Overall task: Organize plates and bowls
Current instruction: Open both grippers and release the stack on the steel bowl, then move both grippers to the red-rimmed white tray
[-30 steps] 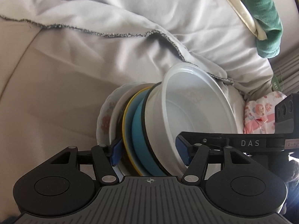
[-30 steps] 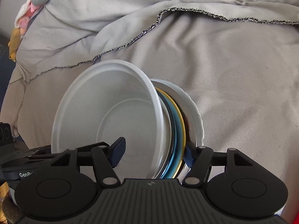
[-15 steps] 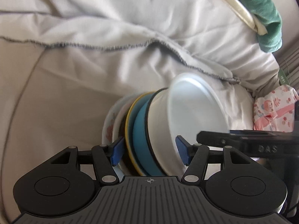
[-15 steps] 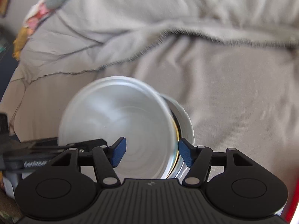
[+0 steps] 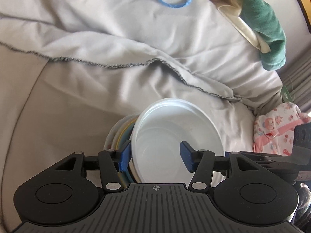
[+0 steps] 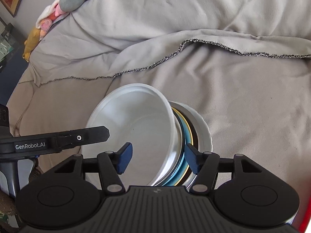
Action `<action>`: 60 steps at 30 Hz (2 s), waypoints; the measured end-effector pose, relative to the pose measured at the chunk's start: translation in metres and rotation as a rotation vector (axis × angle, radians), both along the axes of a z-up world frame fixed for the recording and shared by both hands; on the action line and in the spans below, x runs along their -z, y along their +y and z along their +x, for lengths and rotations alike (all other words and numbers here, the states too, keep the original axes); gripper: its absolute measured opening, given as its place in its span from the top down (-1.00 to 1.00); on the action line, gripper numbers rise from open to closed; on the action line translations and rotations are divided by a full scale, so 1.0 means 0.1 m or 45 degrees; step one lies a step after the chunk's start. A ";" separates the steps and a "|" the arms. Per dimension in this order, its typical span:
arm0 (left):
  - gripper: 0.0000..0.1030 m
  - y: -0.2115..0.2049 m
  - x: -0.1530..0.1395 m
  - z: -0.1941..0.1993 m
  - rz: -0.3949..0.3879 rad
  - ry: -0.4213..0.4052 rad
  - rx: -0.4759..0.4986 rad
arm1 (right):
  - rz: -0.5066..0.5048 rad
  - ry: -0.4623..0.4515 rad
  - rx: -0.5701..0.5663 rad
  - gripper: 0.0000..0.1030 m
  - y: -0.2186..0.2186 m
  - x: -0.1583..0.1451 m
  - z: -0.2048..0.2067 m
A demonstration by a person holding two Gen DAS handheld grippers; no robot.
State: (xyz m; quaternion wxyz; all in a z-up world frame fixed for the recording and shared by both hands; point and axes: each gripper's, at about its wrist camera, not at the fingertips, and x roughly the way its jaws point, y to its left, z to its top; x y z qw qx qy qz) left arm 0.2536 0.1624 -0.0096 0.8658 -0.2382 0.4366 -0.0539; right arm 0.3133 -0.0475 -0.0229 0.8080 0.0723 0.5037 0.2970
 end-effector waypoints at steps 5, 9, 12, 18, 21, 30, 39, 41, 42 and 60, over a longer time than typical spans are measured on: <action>-0.05 -0.03 -0.05 0.02 0.008 0.012 -0.004 | -0.005 -0.020 0.008 -0.18 -0.01 0.00 -0.03; 0.05 -0.10 -0.26 -0.13 0.071 -0.052 -0.031 | -0.002 -0.120 0.004 -0.18 -0.11 -0.14 -0.19; 0.05 -0.27 -0.50 -0.25 0.151 -0.121 -0.027 | 0.003 -0.264 0.044 -0.18 -0.34 -0.33 -0.38; 0.06 -0.62 -0.68 -0.33 0.267 -0.170 -0.037 | -0.074 -0.473 0.216 -0.32 -1.13 -0.53 -0.74; 0.08 -0.62 -0.56 -0.35 0.228 -0.109 -0.072 | -0.074 -0.460 0.313 -0.32 -1.47 -0.52 -0.79; 0.17 -0.29 -0.33 -0.41 0.198 -0.025 -0.195 | 0.128 -0.216 0.213 -0.29 -0.94 -0.21 -0.40; 0.49 -0.12 -0.04 -0.38 0.027 0.042 -0.167 | 0.047 -0.134 0.129 0.07 -0.19 -0.11 -0.26; 0.50 -0.11 -0.01 -0.39 0.015 0.047 -0.165 | 0.038 -0.169 0.112 0.07 -0.15 -0.16 -0.31; 0.50 -0.10 0.00 -0.39 0.011 0.050 -0.166 | 0.041 -0.175 0.106 0.07 -0.14 -0.18 -0.33; 0.48 -1.50 -0.40 -0.26 0.073 -0.152 0.131 | -0.141 -0.419 0.291 0.06 -1.26 -0.29 -0.64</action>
